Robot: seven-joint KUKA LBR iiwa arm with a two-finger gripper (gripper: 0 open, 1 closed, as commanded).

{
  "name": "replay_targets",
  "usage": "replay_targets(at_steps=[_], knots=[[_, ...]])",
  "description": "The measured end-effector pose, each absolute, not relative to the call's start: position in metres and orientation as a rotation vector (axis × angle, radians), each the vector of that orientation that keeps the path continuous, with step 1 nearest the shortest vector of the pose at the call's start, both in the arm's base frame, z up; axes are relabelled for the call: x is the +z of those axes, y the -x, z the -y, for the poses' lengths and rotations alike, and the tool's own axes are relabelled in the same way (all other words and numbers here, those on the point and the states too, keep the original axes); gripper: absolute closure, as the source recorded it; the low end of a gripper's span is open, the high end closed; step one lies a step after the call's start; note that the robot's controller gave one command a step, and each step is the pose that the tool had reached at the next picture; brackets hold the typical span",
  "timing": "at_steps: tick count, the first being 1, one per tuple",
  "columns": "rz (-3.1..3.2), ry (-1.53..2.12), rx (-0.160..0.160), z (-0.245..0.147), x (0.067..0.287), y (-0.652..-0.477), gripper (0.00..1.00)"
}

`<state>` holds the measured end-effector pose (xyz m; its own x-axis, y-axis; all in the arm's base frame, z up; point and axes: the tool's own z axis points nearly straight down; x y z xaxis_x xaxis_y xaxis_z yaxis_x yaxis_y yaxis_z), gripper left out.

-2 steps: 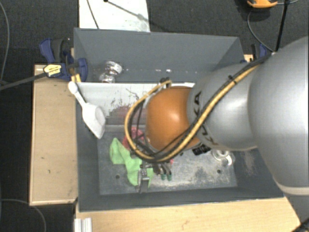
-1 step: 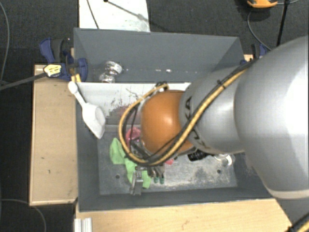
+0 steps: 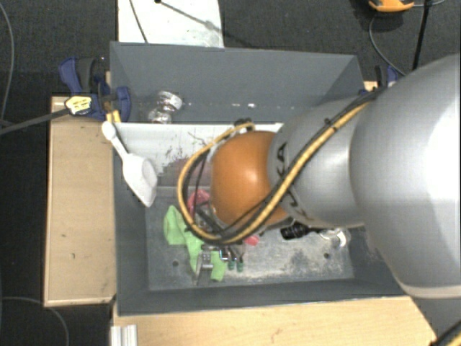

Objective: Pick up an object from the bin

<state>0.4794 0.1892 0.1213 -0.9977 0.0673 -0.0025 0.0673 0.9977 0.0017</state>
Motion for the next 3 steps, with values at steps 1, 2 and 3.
replay_targets(at_steps=[1,2,3], knots=[[-3.135,-0.170,0.002,-0.1751,0.0686,-0.4769,0.00],[-3.100,-0.493,0.003,-0.1792,0.0702,-0.4831,1.00],[-3.099,-0.494,0.003,-0.1792,0.0702,-0.4832,1.00]])
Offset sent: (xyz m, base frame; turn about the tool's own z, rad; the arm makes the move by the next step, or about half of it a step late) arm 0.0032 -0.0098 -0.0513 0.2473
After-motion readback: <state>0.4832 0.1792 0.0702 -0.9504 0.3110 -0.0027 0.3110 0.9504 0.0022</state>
